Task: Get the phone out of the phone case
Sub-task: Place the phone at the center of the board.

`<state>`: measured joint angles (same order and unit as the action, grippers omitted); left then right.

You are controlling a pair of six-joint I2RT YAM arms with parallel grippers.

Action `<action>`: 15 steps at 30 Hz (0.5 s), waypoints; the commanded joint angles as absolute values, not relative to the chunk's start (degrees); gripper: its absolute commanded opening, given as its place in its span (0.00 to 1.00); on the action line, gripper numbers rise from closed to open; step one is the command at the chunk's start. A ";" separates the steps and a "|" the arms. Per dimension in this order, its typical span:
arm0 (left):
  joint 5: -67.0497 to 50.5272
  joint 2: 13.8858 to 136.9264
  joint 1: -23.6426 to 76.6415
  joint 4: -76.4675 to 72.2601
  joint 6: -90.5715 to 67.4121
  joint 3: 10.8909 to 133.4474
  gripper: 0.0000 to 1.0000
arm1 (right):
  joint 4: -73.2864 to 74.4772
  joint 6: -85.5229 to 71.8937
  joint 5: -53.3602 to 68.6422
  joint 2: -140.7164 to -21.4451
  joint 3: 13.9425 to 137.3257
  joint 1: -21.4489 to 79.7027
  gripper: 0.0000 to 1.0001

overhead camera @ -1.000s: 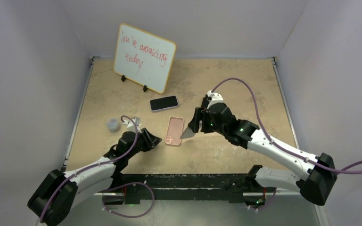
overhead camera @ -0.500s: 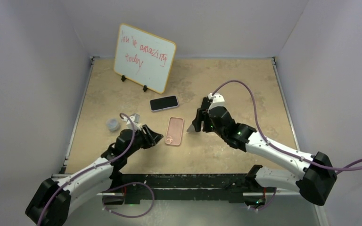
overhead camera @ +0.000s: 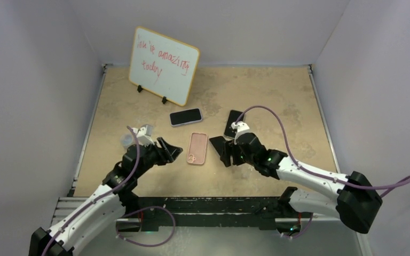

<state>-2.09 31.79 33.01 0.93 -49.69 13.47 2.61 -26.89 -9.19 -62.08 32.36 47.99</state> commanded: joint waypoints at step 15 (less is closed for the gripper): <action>12.93 16.39 32.76 24.52 -35.49 31.68 0.62 | 4.57 -31.51 -14.07 -77.12 34.90 55.85 0.00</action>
